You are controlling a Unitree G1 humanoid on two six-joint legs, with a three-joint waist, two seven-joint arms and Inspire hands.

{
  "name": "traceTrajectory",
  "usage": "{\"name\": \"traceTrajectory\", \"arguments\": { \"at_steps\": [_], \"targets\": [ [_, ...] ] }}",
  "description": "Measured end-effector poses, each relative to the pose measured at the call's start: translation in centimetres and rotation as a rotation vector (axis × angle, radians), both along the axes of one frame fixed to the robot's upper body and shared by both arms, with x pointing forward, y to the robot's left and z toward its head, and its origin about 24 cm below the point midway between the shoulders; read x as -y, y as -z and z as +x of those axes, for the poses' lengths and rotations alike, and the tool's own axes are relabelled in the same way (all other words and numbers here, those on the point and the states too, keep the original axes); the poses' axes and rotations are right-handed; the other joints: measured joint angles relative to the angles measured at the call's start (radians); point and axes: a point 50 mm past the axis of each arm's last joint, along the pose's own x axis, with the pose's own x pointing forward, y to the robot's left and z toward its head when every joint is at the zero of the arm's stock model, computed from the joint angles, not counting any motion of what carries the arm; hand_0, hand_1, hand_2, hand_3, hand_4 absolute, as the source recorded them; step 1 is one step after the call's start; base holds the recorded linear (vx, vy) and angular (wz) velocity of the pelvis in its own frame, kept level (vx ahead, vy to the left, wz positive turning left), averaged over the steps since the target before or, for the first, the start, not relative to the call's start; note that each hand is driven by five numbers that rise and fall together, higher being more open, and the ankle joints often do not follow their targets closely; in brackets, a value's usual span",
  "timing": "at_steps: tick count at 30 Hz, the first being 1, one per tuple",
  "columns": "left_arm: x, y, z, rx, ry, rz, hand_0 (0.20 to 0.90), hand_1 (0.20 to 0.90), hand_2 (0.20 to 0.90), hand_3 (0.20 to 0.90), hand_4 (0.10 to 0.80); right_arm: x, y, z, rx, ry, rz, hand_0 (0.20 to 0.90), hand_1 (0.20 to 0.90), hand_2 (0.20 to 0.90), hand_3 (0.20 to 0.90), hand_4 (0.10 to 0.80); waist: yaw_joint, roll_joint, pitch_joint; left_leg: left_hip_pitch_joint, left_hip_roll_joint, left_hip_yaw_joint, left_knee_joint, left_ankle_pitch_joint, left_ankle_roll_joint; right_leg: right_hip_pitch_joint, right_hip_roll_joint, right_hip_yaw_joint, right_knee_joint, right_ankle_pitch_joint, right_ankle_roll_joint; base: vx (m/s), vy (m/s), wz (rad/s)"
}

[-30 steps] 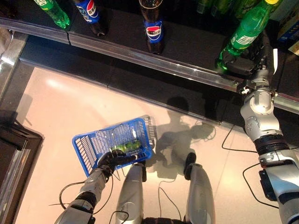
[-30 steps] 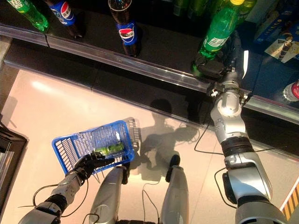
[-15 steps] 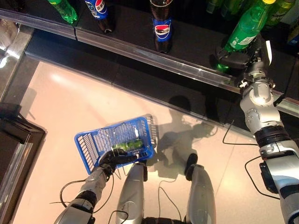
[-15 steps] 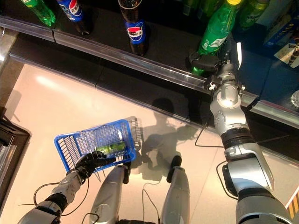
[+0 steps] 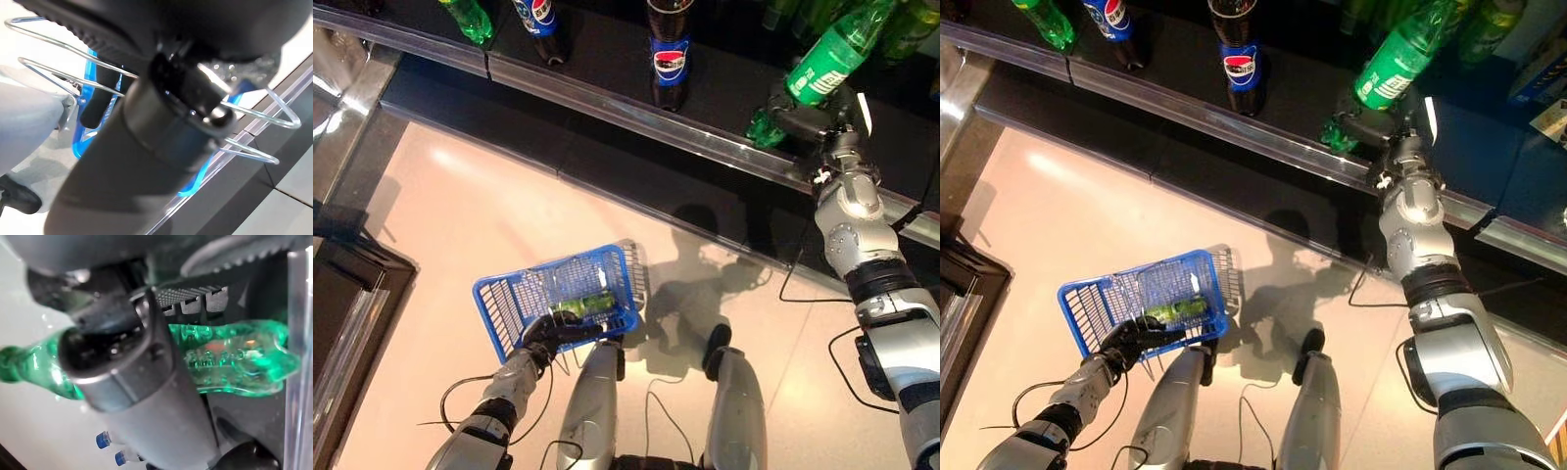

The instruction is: Pick up the drink and place into the basket.

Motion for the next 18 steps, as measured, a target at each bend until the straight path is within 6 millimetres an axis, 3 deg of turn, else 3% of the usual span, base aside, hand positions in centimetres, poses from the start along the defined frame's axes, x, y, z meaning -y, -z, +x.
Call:
{"name": "traceTrajectory", "arguments": {
  "at_steps": [18],
  "targets": [
    [0.12,-0.01,0.02,0.001,0.007,-0.003,0.3,0.3,0.3,0.2,0.1,-0.05,-0.19,0.17,-0.006,-0.01,0.044,0.3,0.3,0.3,0.2,0.1,0.001,0.006,0.0,0.001,-0.002,-0.003,-0.017,0.008,0.0,0.0,-0.004,-0.009,-0.007,0.001,0.001,0.0,0.0,0.0]
  ]
}}
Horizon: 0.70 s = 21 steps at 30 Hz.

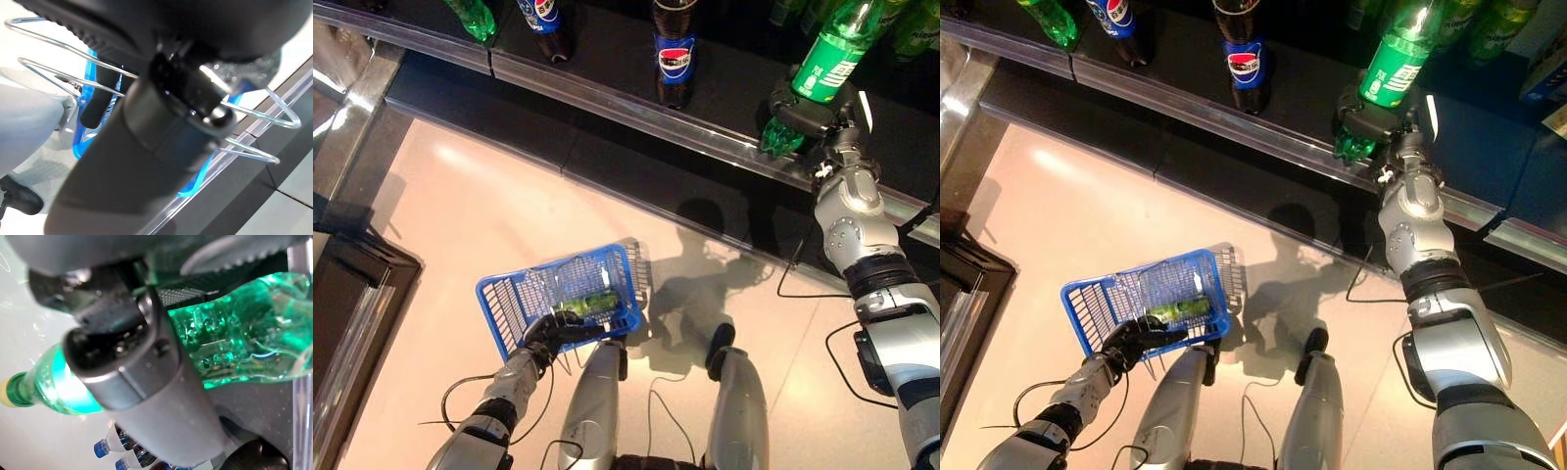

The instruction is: Pick up the drink and place into the basket.

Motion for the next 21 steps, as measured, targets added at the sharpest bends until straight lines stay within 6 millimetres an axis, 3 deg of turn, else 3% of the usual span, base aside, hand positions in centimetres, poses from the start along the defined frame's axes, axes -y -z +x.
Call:
{"name": "traceTrajectory", "arguments": {
  "at_steps": [11,15,21],
  "targets": [
    [-0.3,0.1,-0.1,-0.004,-0.036,-0.022,0.3,0.3,0.3,0.2,0.1,-0.4,0.1,0.0,0.002,-0.013,-0.011,0.3,0.3,0.3,0.2,0.1,-0.001,0.001,0.0,0.021,0.003,0.0,-0.028,0.007,-0.001,0.022,0.008,-0.005,-0.026,0.008,0.001,0.011,0.005,0.0],
    [-0.5,1.2,-1.4,-0.062,-0.076,-0.057,0.3,0.3,0.3,0.2,0.1,-0.6,2.1,-0.3,-0.041,-0.034,-0.061,0.3,0.3,0.3,0.2,0.1,-0.002,0.003,-0.002,0.142,0.004,0.006,-0.153,0.048,0.002,0.137,0.02,-0.021,-0.132,0.041,0.011,0.068,0.026,-0.02],
    [-1.4,2.7,-3.9,-0.124,-0.198,-0.149,0.3,0.3,0.3,0.2,0.1,-1.4,3.3,-1.6,-0.02,-0.114,-0.083,0.3,0.3,0.3,0.2,0.1,-0.006,0.008,-0.006,0.267,0.007,0.006,-0.296,0.092,0.013,0.301,0.039,-0.069,-0.328,0.108,0.032,0.133,-0.004,0.07]
  ]
}}
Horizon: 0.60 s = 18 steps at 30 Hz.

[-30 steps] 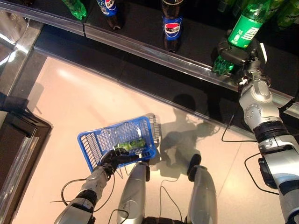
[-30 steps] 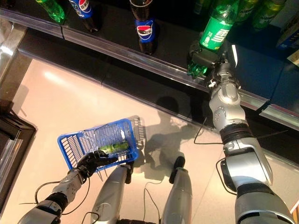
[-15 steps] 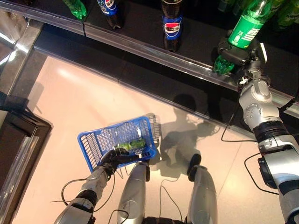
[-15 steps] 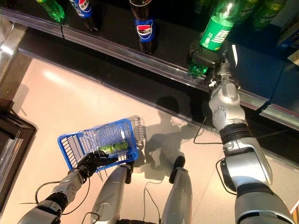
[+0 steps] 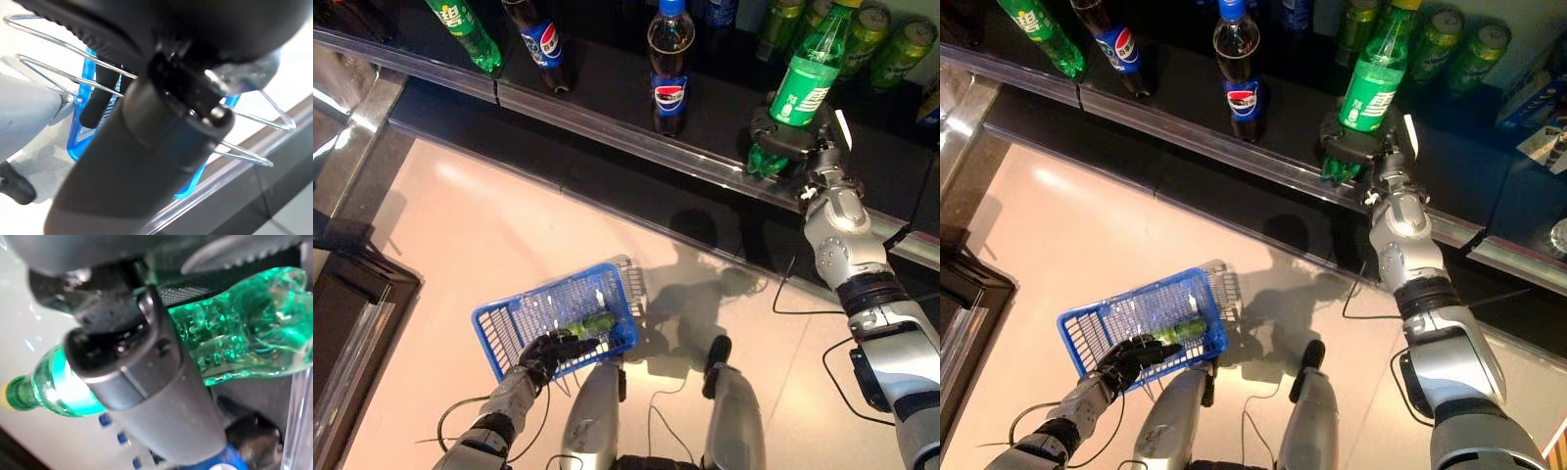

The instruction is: Pick up the drink and place into the basket.

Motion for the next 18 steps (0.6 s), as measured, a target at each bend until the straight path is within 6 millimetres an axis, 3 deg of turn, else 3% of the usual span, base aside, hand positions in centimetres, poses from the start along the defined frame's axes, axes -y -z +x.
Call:
{"name": "traceTrajectory", "arguments": {
  "at_steps": [3,5,7,12,18],
  "targets": [
    [-0.6,0.9,-1.6,-0.042,-0.064,-0.058,0.3,0.3,0.3,0.2,0.1,-0.4,0.7,-0.9,0.004,-0.036,0.0,0.3,0.3,0.3,0.2,0.1,0.003,-0.004,-0.01,0.066,-0.002,-0.005,-0.056,0.007,0.005,0.104,0.009,-0.026,-0.119,0.039,0.015,0.099,-0.011,0.11],
    [-0.8,1.1,-2.1,-0.056,-0.088,-0.084,0.3,0.3,0.3,0.2,0.1,-0.7,-0.3,-1.3,0.045,-0.056,-0.006,0.3,0.3,0.3,0.2,0.1,0.005,-0.006,-0.018,0.088,-0.005,-0.003,-0.08,0.012,0.011,0.156,0.009,-0.043,-0.187,0.065,0.022,0.167,-0.027,0.18],
    [-1.1,1.5,-3.2,-0.078,-0.071,-0.12,0.3,0.3,0.3,0.2,0.1,-0.4,1.1,-2.1,0.013,-0.056,0.005,0.3,0.3,0.3,0.2,0.1,0.005,-0.018,-0.043,0.149,-0.009,0.004,-0.123,0.019,0.015,0.245,0.01,-0.079,-0.247,0.071,0.026,0.124,-0.019,0.35],
    [-2.3,2.0,-5.2,-0.106,-0.071,-0.152,0.3,0.3,0.3,0.2,0.1,-1.3,1.3,-3.1,0.035,-0.115,-0.001,0.3,0.3,0.3,0.2,0.1,0.011,-0.055,-0.116,0.175,-0.013,0.007,-0.161,0.021,0.012,0.286,0.016,-0.083,-0.312,0.083,0.037,0.068,-0.005,0.06],
    [-3.5,1.1,-5.1,-0.072,-0.067,-0.236,0.3,0.3,0.3,0.2,0.1,-1.0,1.5,-3.8,0.044,-0.113,0.011,0.3,0.3,0.3,0.2,0.1,0.015,-0.081,-0.163,0.189,-0.01,0.008,-0.178,0.025,0.011,0.303,0.017,-0.086,-0.312,0.083,0.038,0.059,-0.026,0.07]
  ]
}}
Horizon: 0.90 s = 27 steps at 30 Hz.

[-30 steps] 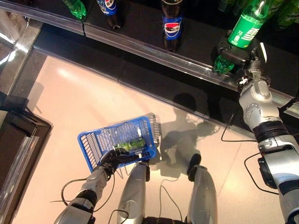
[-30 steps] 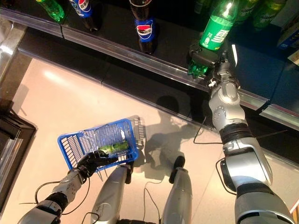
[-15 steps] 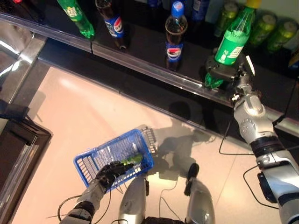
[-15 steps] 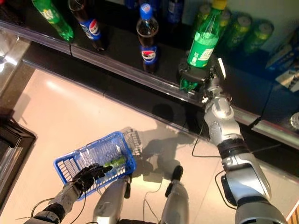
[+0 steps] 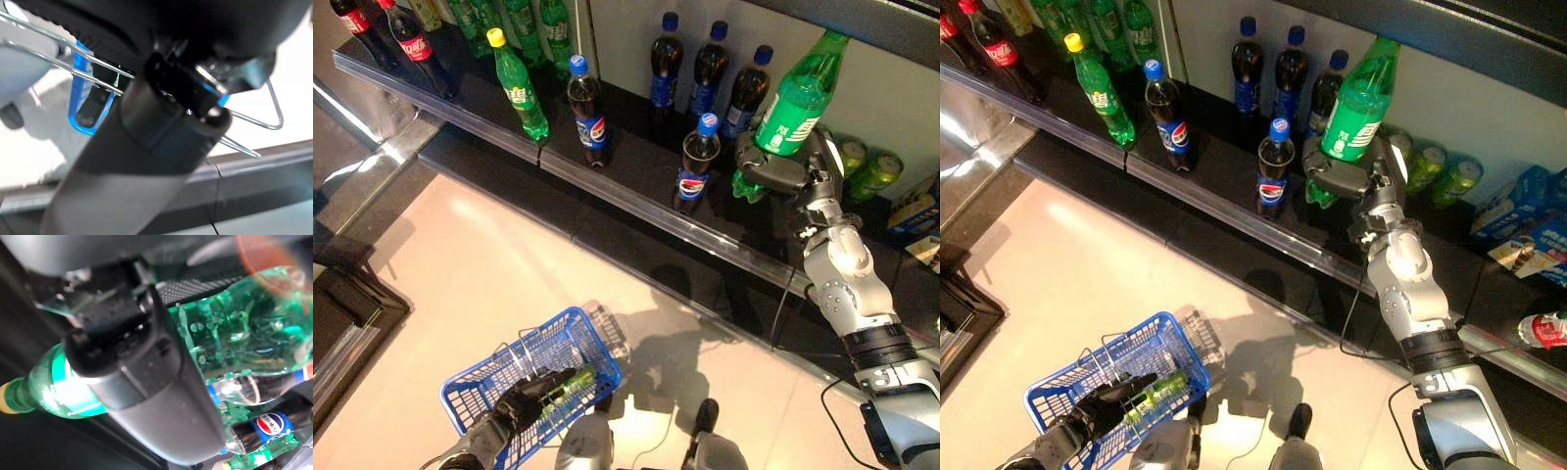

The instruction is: Pick up the drink and place into the basket.

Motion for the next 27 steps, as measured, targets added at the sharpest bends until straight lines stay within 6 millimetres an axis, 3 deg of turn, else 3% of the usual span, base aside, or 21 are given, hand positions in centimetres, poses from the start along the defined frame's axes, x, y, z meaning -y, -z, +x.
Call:
{"name": "traceTrajectory", "arguments": {
  "at_steps": [5,12,20,27],
  "targets": [
    [-0.5,-1.2,0.8,0.1,-0.029,-0.112,0.3,0.3,0.3,0.2,0.1,0.5,0.8,-0.6,-0.012,0.017,-0.007,0.3,0.3,0.3,0.2,0.1,0.004,-0.012,-0.01,0.0,-0.001,0.004,-0.006,0.014,0.0,0.01,-0.002,-0.022,0.0,0.0,0.0,0.024,-0.017,0.1],
    [3.0,-1.9,1.9,0.275,-0.006,-0.375,0.3,0.3,0.3,0.2,0.1,-0.1,3.1,-1.1,-0.075,-0.006,0.002,0.3,0.3,0.3,0.2,0.1,0.016,-0.04,-0.05,-0.001,-0.007,0.005,-0.008,0.02,0.001,0.01,-0.002,-0.023,0.0,0.0,0.001,0.002,-0.005,0.0],
    [4.0,-2.5,2.4,0.311,0.037,-0.421,0.3,0.3,0.3,0.2,0.1,-0.2,3.3,-1.1,-0.088,-0.001,-0.034,0.3,0.3,0.3,0.2,0.1,0.023,-0.04,-0.051,-0.003,-0.005,-0.002,-0.008,0.024,0.001,0.012,-0.002,-0.029,0.0,0.0,0.001,0.003,-0.017,0.02],
    [5.8,-5.0,4.3,0.447,0.128,-0.501,0.3,0.3,0.3,0.2,0.1,-0.3,3.6,-1.2,-0.097,-0.002,-0.059,0.3,0.3,0.3,0.2,0.1,0.049,-0.04,-0.051,-0.001,-0.006,-0.014,-0.008,0.029,0.0,0.027,0.0,-0.049,0.0,-0.001,0.0,0.002,-0.02,0.08]
  ]
}}
